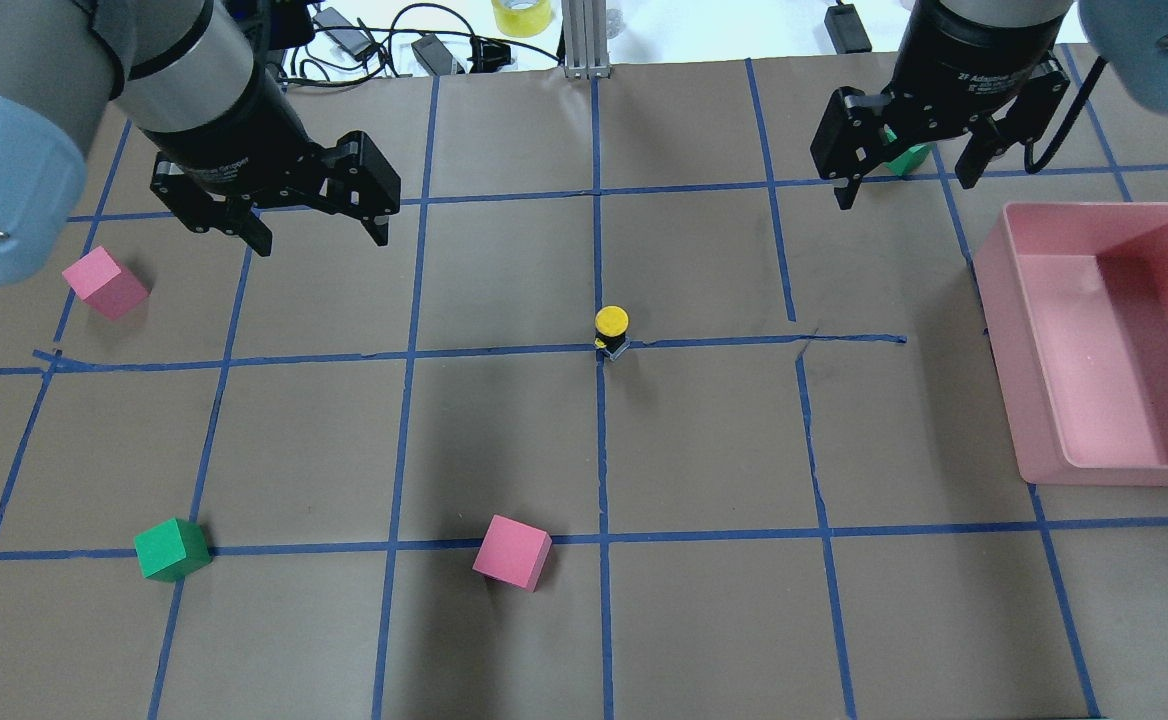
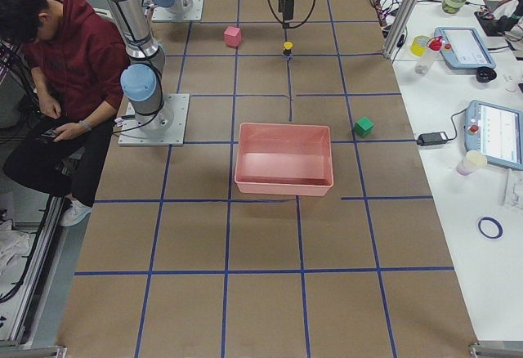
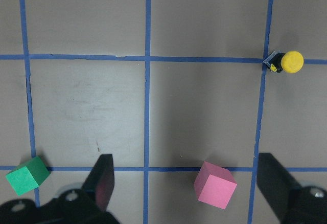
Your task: Align button upright
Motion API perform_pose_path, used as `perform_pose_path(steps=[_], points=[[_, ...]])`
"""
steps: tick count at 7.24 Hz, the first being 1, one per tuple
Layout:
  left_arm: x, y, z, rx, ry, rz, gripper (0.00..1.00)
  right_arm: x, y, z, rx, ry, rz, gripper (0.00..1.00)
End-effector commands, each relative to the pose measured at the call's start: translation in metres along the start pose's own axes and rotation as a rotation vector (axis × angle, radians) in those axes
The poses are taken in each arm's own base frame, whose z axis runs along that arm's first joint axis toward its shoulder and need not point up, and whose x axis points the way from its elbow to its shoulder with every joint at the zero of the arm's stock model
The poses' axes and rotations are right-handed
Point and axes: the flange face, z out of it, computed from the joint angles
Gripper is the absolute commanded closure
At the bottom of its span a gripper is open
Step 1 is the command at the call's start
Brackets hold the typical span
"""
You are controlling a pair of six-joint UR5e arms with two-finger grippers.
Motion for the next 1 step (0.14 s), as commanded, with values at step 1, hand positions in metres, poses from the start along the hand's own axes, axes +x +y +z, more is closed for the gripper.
perform_pose_path(steps=[1], points=[[-0.0001, -0.0001, -0.0001, 0.0, 0.0, 0.0, 0.0, 0.0007, -0.0004, 0.0004, -0.001, 0.0, 0.001, 0.0]])
